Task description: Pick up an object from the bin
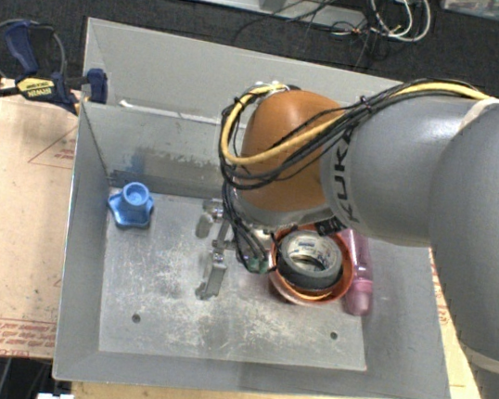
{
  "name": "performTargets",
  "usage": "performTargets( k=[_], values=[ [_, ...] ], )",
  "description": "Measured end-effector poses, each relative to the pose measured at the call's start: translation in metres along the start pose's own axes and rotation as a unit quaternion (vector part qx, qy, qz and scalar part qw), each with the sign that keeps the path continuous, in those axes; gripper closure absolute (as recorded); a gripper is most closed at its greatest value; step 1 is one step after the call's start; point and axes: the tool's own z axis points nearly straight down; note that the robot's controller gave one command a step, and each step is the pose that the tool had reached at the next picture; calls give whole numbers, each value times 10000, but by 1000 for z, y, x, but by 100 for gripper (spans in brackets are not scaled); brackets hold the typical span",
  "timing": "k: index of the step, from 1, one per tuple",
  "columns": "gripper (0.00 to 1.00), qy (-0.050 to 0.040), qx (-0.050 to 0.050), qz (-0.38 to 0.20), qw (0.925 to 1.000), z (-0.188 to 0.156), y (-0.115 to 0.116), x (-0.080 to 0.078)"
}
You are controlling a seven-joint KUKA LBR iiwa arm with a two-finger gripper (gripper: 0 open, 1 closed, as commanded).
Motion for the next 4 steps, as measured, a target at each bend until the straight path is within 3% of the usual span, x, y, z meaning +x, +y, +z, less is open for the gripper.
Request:
performTargets(
  k=[1, 2, 3, 4],
  values=[
    [0, -33, -5, 21, 10000, -5, -1, -2],
    [0, -25, -9, -1052, 9944, 65, 92, -58],
    [0, -51, -11, 116, 9999, 22, 93, -37],
    [0, -40, -14, -2469, 9690, 33, 117, -39]
  ],
)
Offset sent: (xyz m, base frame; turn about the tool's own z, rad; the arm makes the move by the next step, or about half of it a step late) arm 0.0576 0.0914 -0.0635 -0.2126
